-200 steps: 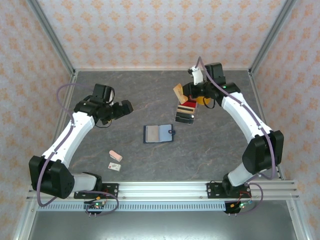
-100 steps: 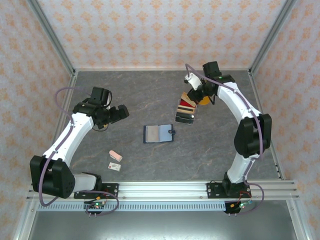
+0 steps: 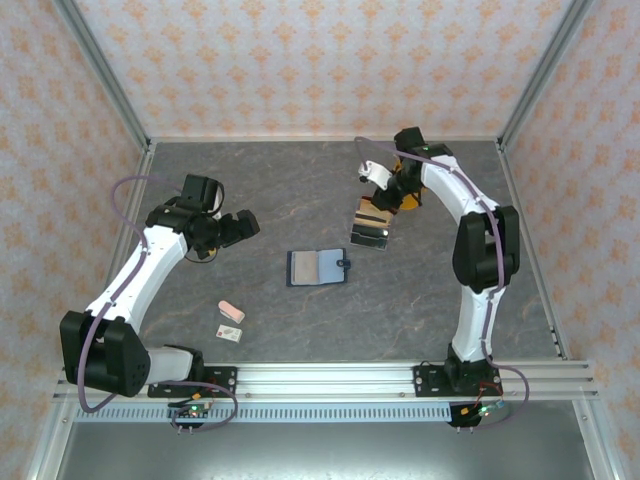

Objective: Take the credit cards out of the card holder

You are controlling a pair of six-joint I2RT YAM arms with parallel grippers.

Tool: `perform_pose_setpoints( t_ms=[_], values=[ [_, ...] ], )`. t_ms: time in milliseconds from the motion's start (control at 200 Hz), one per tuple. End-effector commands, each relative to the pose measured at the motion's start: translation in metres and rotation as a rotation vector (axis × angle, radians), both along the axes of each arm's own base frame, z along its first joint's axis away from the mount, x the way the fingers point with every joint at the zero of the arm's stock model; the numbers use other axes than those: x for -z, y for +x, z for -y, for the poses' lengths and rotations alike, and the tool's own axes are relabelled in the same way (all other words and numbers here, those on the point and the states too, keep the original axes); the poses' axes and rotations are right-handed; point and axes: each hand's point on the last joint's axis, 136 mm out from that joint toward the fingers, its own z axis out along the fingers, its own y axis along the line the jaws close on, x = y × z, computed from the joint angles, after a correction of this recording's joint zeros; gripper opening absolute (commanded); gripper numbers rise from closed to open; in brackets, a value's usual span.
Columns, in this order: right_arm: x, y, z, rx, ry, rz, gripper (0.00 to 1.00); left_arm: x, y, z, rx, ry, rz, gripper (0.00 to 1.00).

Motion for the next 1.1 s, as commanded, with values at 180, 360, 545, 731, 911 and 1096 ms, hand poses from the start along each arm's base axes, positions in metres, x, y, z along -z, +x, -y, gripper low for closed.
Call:
perform_pose_setpoints(
  t_ms=[180, 360, 545, 731, 911, 1096],
  values=[
    [0.007, -0.003, -0.005, -0.110, 0.001, -0.016, 0.00, 0.005, 0.004, 0.005, -0.021, -0.044, -0.013, 1.00],
    [0.012, -0.002, -0.006, -0.115, 0.006, -0.031, 0.01, 0.005, 0.004, 0.006, -0.022, -0.055, -0.014, 1.00],
    [0.003, 0.000, -0.008, -0.097, 0.022, -0.021, 0.22, 0.005, 0.005, 0.010, -0.017, -0.074, -0.014, 1.00],
    [-0.020, 0.001, -0.008, -0.051, 0.041, 0.019, 0.30, 0.006, 0.004, 0.011, -0.014, -0.084, -0.012, 1.00],
    [-0.057, -0.001, -0.010, 0.103, 0.126, 0.036, 0.32, 0.008, 0.002, 0.016, -0.008, -0.109, -0.010, 1.00],
    [-0.087, -0.014, -0.021, 0.374, 0.304, -0.026, 0.32, 0.014, -0.001, 0.024, 0.004, -0.132, -0.011, 1.00]
  ],
)
